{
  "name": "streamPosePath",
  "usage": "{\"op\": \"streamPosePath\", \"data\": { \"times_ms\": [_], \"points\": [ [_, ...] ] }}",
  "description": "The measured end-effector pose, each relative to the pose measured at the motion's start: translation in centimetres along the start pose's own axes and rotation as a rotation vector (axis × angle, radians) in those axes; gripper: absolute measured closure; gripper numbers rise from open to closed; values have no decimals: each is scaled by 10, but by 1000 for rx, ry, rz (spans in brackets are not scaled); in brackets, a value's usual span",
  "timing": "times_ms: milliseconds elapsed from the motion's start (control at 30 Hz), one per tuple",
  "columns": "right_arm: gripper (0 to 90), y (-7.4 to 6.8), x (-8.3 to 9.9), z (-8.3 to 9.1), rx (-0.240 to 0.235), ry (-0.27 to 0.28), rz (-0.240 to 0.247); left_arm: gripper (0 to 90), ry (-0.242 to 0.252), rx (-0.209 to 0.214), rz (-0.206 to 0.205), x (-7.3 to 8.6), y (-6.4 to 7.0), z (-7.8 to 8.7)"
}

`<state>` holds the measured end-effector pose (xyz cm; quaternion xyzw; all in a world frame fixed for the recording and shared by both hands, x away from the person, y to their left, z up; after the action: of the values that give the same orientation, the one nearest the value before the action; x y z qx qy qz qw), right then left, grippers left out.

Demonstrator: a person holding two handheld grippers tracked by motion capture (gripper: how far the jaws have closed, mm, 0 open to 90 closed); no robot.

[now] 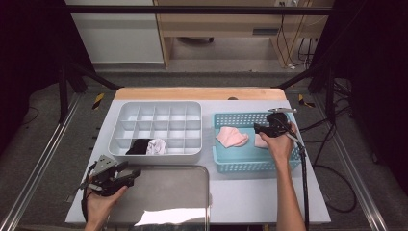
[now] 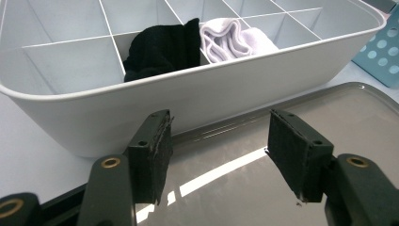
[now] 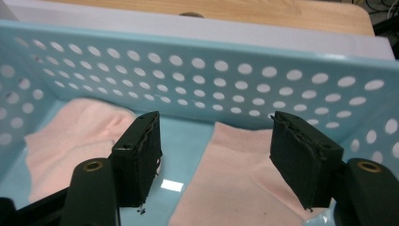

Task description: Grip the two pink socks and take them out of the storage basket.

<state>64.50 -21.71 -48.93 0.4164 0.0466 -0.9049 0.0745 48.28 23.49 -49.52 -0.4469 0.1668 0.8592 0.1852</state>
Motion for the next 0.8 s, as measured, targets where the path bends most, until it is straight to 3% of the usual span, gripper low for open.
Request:
{"op": "streamPosePath", "data": {
  "times_ms": [133,333,567,800],
  "points": [
    [335,7,11,-8,18,-59,-8,395,-6,5,2,1,1,-1],
    [325,18,24,-18,30,-94,-32,395,-7,3,-5,2,1,-1],
    [296,19,32,-23,28,-128,-48,395,-12,2,-7,2,0,-3],
    [333,19,38,-28,33,-174,-65,395,-15,0,-8,3,0,-3]
  ]
}}
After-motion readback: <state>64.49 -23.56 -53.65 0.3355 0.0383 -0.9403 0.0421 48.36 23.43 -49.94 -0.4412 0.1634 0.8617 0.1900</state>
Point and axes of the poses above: each handheld gripper's, and its own axes: z roughly backward along the jaws, x roughly out of its underside, y roughly to its right, the point moved 10 cm from there along -z, roughly forward along the jaws, and after that the axes turned 2 degrees about x, right-handed, at the moved point
